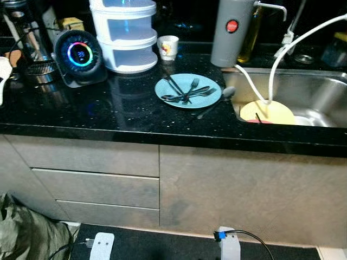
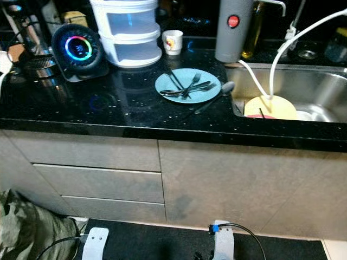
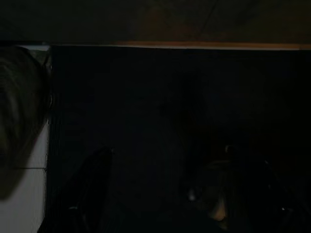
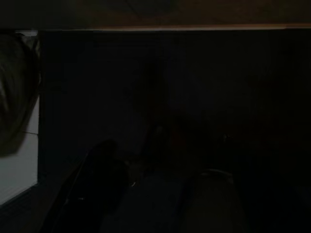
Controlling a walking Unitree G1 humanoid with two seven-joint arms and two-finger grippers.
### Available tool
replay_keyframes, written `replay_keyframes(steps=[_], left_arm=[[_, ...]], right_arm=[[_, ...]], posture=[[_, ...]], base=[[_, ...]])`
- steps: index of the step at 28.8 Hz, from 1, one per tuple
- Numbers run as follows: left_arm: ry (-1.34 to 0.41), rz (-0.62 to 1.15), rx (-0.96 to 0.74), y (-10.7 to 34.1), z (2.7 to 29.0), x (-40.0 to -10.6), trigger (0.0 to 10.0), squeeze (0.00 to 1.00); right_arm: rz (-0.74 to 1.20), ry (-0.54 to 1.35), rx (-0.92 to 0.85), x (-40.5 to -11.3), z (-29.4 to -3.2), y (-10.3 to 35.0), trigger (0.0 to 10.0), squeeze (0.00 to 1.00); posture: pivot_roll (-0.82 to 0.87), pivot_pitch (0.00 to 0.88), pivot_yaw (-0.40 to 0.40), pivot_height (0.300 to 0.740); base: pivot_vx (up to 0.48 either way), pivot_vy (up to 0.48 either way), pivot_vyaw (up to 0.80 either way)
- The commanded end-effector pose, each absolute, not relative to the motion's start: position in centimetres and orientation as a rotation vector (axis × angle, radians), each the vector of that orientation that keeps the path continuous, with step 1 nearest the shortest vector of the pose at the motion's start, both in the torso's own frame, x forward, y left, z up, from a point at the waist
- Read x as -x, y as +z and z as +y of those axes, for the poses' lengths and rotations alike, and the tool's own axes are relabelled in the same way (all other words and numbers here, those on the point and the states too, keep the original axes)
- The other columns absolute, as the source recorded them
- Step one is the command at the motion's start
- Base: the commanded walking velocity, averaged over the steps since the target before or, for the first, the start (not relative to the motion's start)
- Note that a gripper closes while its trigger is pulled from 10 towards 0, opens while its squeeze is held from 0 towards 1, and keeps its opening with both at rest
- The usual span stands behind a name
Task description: Kitchen organization
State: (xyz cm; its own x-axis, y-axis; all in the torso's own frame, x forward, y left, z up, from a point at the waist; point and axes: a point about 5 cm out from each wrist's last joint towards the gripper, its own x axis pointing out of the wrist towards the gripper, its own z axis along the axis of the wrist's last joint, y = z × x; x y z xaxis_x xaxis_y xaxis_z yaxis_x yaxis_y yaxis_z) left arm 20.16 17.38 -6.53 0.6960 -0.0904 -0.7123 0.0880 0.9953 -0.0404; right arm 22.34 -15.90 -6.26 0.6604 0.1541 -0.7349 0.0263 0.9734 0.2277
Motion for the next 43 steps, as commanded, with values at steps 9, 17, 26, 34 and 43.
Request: replay_keyframes(steps=[9, 17, 26, 34, 43], left_arm=[[-0.123, 0.808, -0.026, -6.7, 17.3, -20.1, 10.0, 0.00], [-0.118, 0.794, -0.026, -6.5, 17.2, -20.4, 10.0, 0.00], [-0.002, 0.703, -0.054, -5.7, 18.4, -21.0, 10.0, 0.00], [0.029, 0.580, -0.100, -4.2, 19.4, -21.9, 10.0, 0.00], [0.096, -0.005, -0.128, 8.2, 19.8, -26.8, 10.0, 0.00]], right_arm=[[0.896, 0.013, -0.256, -21.2, -16.3, -7.0, 10.0, 0.00], [0.894, 0.003, -0.252, -21.2, -16.3, -7.0, 10.0, 0.00], [0.855, 0.081, -0.281, -21.8, -15.5, -6.6, 10.0, 0.00], [0.697, 0.362, -0.398, -24.1, -13.7, -4.2, 10.0, 0.00], [0.104, 0.658, -0.587, -31.0, -13.3, 9.5, 10.0, 0.00]], posture=[[0.06, 0.084, -0.001, 0.740], [0.06, 0.084, 0.003, 0.740], [0.06, 0.085, -0.003, 0.740], [0.06, 0.088, 0.003, 0.740], [0.07, 0.086, 0.003, 0.740]], base=[[0.000, 0.000, -0.27], [0.000, 0.000, -0.60], [0.000, 0.000, 0.00], [0.000, 0.000, 0.00], [0.000, 0.000, 0.00]])
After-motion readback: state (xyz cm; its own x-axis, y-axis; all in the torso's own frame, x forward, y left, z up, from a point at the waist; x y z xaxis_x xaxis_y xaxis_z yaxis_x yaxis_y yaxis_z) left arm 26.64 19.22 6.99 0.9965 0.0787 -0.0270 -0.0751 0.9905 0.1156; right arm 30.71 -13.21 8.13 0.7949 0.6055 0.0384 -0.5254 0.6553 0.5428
